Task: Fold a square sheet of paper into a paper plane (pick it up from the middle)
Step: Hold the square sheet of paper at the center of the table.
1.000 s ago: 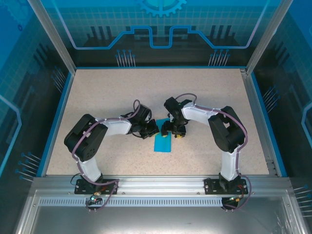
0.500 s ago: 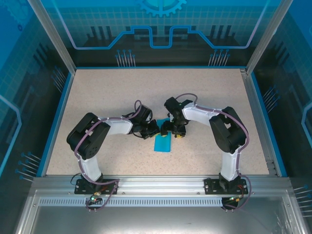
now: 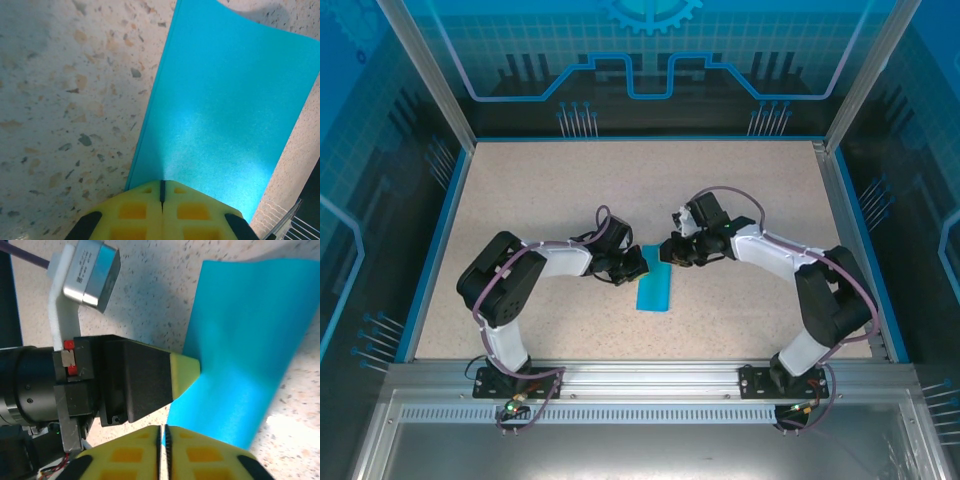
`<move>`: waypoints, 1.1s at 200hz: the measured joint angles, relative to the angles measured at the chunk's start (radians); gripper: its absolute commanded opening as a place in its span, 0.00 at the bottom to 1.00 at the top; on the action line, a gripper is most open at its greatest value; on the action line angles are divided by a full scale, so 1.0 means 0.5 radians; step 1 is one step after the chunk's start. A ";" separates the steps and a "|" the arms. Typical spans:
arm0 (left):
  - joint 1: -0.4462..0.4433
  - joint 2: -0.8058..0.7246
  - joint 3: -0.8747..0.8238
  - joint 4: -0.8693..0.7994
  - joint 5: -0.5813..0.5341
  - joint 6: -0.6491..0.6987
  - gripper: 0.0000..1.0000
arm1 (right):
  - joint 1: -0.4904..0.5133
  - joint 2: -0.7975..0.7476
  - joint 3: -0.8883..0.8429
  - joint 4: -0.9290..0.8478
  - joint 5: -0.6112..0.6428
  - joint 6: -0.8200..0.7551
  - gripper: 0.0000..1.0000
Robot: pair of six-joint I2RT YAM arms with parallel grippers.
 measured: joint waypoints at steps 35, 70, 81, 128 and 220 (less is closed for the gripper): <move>0.000 0.000 0.000 0.000 0.000 0.000 0.00 | 0.000 0.007 -0.077 0.092 -0.081 0.012 0.12; 0.000 0.000 0.000 0.000 0.000 0.000 0.00 | -0.002 0.007 -0.077 0.130 -0.111 0.013 0.13; 0.000 0.000 0.000 0.000 0.000 0.000 0.00 | -0.004 0.007 -0.077 0.145 -0.119 0.023 0.13; -0.001 0.000 0.000 0.000 0.000 0.000 0.00 | -0.012 0.021 -0.077 0.176 -0.175 0.050 0.13; -0.001 0.000 -0.002 0.002 0.000 0.000 0.00 | -0.037 0.225 -0.179 0.211 -0.211 0.040 0.13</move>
